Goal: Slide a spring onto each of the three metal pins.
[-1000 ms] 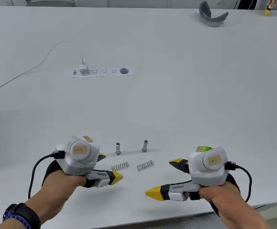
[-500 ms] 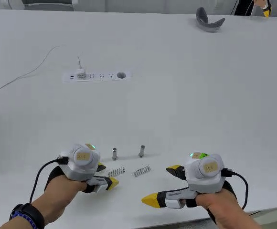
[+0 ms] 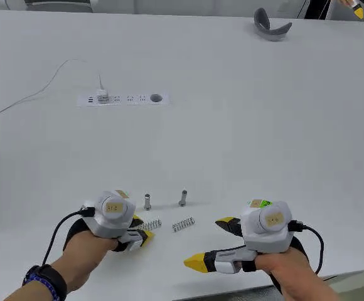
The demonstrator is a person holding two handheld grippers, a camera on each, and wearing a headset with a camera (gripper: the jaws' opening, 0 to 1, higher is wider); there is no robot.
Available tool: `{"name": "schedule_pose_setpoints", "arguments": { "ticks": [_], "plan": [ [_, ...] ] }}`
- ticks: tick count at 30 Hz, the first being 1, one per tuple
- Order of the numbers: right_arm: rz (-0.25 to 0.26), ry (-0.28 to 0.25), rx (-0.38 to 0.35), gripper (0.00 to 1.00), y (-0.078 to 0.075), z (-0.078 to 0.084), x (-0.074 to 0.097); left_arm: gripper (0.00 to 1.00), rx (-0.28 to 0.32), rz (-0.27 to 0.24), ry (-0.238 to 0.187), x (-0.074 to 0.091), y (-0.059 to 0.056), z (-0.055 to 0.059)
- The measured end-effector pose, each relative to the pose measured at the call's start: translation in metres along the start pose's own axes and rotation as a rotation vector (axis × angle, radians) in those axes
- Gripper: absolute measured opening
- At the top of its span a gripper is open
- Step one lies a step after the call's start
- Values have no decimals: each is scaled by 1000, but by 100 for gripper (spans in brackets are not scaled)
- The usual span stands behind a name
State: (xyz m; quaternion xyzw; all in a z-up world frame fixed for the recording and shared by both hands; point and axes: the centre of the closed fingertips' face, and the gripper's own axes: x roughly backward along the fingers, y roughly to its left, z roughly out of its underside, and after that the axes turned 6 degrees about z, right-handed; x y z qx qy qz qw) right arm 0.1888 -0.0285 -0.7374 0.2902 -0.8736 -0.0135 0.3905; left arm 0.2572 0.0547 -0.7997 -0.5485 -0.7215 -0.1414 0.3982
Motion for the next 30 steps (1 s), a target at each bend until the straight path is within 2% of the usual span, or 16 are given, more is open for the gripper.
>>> {"name": "schedule_pose_setpoints", "arguments": {
  "ticks": [3,5,8,12,18,22,30],
  "plan": [
    [-1,-1,0,79,0,0,0,20,-18,-11,19,-2,-1,3],
    [-1,-2,-1,79,0,0,-1,16,-26,-30,9,-3,3,2],
    [-2,-1,2,79,1,0,-1,12,-1,-50,-5,-2,5,2],
    [-4,-4,0,79,2,0,-1,11,27,-48,-4,-1,4,5],
    [0,-9,-7,79,1,0,1,11,57,-50,-17,8,-3,8],
    [-1,-14,-16,79,0,1,2,11,57,-52,-24,16,-6,10],
    [-13,-26,-38,78,5,-1,1,11,96,-69,-54,34,-12,16]
  ]
}}
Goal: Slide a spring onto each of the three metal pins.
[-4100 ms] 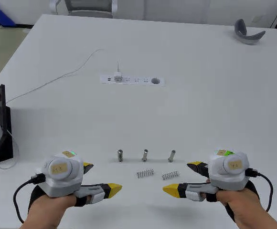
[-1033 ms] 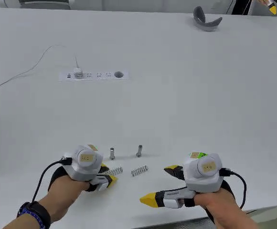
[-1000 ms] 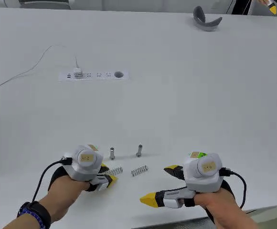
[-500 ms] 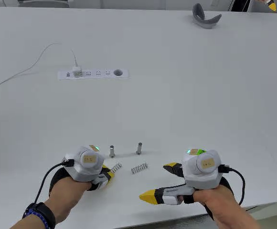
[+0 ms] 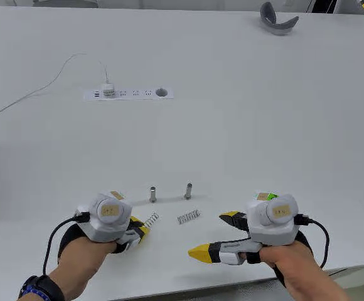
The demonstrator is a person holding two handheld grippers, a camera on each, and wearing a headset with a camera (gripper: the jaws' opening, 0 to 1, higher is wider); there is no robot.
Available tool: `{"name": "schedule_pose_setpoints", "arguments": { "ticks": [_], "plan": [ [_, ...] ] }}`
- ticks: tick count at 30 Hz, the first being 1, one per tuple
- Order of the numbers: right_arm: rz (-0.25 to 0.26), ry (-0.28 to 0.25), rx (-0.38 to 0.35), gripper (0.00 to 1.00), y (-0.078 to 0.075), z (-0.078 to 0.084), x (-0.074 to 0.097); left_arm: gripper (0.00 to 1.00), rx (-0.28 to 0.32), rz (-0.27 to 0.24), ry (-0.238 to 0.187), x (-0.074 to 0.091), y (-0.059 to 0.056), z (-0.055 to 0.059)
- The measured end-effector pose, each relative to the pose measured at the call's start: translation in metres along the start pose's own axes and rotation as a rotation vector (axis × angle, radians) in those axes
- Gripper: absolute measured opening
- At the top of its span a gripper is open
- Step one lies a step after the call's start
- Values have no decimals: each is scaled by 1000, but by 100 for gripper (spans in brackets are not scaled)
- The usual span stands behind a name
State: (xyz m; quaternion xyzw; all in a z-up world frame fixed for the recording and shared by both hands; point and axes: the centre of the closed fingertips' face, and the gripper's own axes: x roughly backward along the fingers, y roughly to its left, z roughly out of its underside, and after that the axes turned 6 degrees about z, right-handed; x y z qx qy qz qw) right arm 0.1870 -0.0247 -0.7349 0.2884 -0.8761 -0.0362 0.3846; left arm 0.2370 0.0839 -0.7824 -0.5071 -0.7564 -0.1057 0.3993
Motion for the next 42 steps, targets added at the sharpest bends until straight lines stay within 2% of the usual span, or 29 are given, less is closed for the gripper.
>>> {"name": "schedule_pose_setpoints", "arguments": {
  "ticks": [6,9,12,15,23,31,36,42],
  "plan": [
    [-11,6,7,77,4,1,-2,11,45,9,-13,9,-11,8],
    [-16,7,4,77,6,2,-3,11,45,13,-13,13,-15,9],
    [-21,8,4,77,9,2,-3,11,69,12,-34,19,-15,6],
    [-27,6,2,76,10,1,-2,11,61,9,-47,26,-17,0],
    [-44,-24,-4,71,11,-10,-1,11,4,3,-90,48,-20,-24],
    [-97,-73,-20,64,21,-33,-4,11,-91,32,-108,58,-32,-47],
    [-130,-93,-9,61,28,-46,-6,11,-153,51,-105,60,-41,-56],
    [-167,-109,-9,58,35,-59,-7,11,-187,77,-98,58,-48,-59]
  ]
}}
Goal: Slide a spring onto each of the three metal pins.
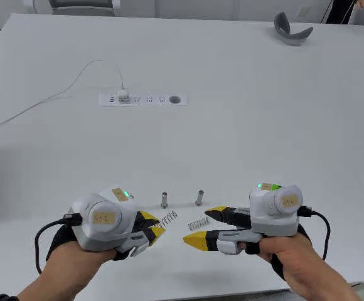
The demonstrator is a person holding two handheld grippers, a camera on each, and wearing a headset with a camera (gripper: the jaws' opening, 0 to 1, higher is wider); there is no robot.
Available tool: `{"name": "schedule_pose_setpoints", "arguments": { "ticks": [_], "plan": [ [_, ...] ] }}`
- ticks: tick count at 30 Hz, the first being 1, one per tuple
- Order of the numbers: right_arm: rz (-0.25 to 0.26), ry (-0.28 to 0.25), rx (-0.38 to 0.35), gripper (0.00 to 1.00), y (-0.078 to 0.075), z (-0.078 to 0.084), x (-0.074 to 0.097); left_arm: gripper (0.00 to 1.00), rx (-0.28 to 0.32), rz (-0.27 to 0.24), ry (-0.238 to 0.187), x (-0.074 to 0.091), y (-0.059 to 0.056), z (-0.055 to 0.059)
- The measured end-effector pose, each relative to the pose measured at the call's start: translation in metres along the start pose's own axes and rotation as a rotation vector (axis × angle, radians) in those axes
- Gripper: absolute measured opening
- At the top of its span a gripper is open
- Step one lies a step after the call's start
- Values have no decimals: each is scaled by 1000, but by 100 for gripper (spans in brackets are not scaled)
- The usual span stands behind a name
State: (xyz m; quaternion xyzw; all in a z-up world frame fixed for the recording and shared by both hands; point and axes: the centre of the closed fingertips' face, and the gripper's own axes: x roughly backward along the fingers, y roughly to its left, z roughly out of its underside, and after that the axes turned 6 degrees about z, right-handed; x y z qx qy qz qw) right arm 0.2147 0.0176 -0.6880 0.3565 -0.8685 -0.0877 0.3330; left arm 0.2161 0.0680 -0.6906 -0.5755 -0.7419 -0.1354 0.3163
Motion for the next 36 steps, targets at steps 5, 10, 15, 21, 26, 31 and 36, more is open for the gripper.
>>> {"name": "schedule_pose_setpoints", "arguments": {
  "ticks": [5,10,15,21,26,31,36],
  "plan": [
    [-34,-11,-20,53,5,-5,-2,11,-33,19,7,-2,-10,-3],
    [-77,-6,-81,46,11,-6,-5,11,-45,40,5,-6,-17,-6],
    [-117,-10,-129,40,17,-5,-7,11,-57,58,-2,-9,-24,-11],
    [-150,-3,-176,30,24,-2,-6,11,-74,85,-1,-12,-31,-13],
    [-168,-2,-191,26,28,-1,-4,11,-85,99,3,-13,-35,-15],
    [-169,-10,-205,23,26,-1,-2,11,-94,105,7,-14,-37,-15],
    [-174,-12,-212,21,27,-4,0,11,-101,112,7,-14,-38,-16]
  ]
}}
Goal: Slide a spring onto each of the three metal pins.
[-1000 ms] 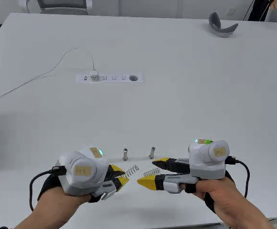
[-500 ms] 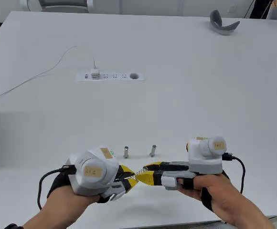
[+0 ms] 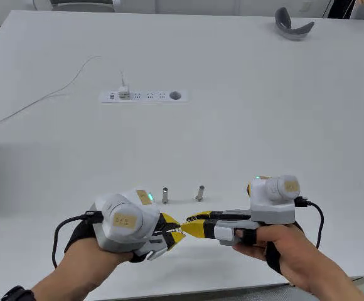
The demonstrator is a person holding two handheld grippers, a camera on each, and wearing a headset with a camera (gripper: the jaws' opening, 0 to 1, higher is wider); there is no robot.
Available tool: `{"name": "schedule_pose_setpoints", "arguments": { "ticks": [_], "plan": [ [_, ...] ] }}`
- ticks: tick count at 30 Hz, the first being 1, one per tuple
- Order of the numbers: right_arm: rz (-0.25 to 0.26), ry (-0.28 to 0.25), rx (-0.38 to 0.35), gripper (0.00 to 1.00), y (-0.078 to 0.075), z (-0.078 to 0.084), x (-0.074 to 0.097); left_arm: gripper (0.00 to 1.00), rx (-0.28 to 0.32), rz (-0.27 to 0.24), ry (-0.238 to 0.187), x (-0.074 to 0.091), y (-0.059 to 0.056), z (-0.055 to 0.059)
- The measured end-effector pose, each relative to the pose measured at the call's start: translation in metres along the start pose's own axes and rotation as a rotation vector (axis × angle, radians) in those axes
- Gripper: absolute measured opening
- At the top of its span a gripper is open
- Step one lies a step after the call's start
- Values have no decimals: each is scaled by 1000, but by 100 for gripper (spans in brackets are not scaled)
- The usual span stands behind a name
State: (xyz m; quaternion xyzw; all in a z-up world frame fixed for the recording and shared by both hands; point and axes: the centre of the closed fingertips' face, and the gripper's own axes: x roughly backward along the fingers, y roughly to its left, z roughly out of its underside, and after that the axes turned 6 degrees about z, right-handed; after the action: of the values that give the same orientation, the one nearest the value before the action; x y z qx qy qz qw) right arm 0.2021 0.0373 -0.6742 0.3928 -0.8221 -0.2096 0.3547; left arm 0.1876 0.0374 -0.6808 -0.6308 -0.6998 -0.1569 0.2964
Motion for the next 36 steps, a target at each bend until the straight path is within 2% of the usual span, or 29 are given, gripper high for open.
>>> {"name": "schedule_pose_setpoints", "arguments": {
  "ticks": [4,12,22,36],
  "plan": [
    [-11,-5,6,19,4,-4,2,11,-5,4,-2,0,0,-1],
    [-41,26,52,14,11,-6,3,10,-10,20,-15,2,-1,-5],
    [-58,105,177,13,20,-11,7,10,-26,38,-40,3,-2,-13],
    [-89,341,527,13,29,-17,15,10,-55,112,-99,7,-7,-33]
  ]
}}
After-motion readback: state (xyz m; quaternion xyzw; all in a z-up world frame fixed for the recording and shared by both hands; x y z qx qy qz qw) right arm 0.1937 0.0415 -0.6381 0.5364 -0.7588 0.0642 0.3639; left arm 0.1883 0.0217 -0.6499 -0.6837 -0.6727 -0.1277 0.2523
